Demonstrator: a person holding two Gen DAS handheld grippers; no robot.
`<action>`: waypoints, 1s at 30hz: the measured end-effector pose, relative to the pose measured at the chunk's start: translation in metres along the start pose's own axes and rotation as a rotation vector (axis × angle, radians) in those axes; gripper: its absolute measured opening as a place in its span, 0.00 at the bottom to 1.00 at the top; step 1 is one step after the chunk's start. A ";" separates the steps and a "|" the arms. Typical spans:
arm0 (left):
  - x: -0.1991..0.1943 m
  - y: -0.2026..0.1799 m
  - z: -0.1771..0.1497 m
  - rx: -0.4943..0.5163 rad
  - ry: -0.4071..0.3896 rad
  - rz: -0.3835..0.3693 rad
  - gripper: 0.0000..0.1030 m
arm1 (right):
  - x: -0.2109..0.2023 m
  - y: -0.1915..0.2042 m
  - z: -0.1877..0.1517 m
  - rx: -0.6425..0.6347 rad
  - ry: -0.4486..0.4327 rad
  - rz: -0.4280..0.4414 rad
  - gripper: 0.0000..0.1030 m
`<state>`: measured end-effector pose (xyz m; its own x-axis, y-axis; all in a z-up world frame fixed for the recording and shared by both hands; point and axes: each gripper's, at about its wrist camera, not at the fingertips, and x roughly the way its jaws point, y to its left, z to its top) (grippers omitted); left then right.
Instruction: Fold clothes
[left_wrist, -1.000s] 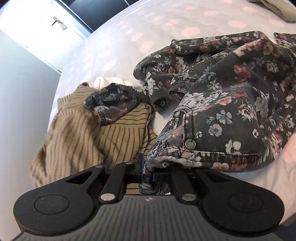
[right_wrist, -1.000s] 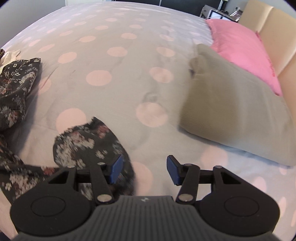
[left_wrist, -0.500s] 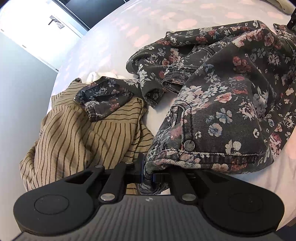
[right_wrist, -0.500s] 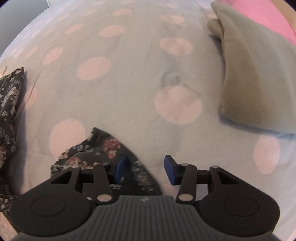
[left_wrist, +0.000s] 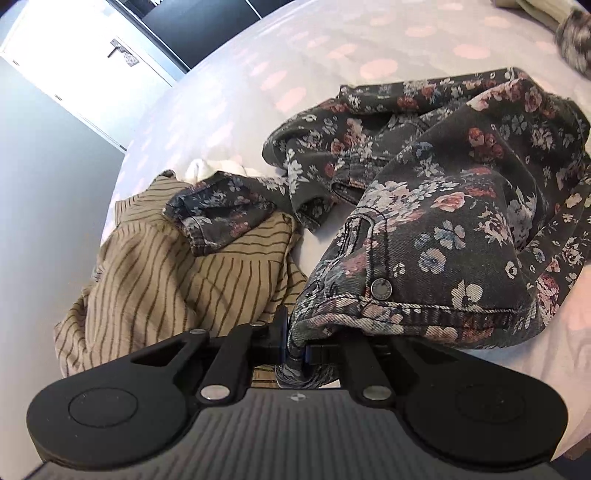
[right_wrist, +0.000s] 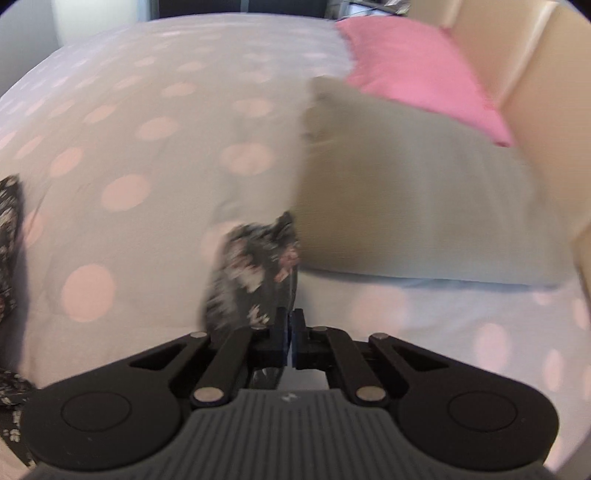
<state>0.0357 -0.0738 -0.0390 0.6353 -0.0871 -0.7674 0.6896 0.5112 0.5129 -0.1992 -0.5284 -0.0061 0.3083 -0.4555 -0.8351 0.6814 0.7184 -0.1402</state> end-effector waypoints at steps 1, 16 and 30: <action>-0.003 0.000 0.000 0.000 -0.006 0.001 0.06 | -0.010 -0.016 -0.002 0.030 -0.008 -0.029 0.02; -0.029 -0.015 0.014 0.033 -0.083 -0.033 0.06 | -0.045 -0.188 -0.102 0.419 0.091 -0.201 0.02; -0.019 -0.025 0.019 0.064 -0.028 -0.025 0.06 | -0.006 -0.213 -0.120 0.527 0.219 -0.184 0.39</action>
<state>0.0128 -0.1015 -0.0299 0.6263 -0.1234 -0.7698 0.7258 0.4527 0.5179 -0.4263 -0.6159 -0.0356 0.0482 -0.3884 -0.9202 0.9653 0.2549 -0.0570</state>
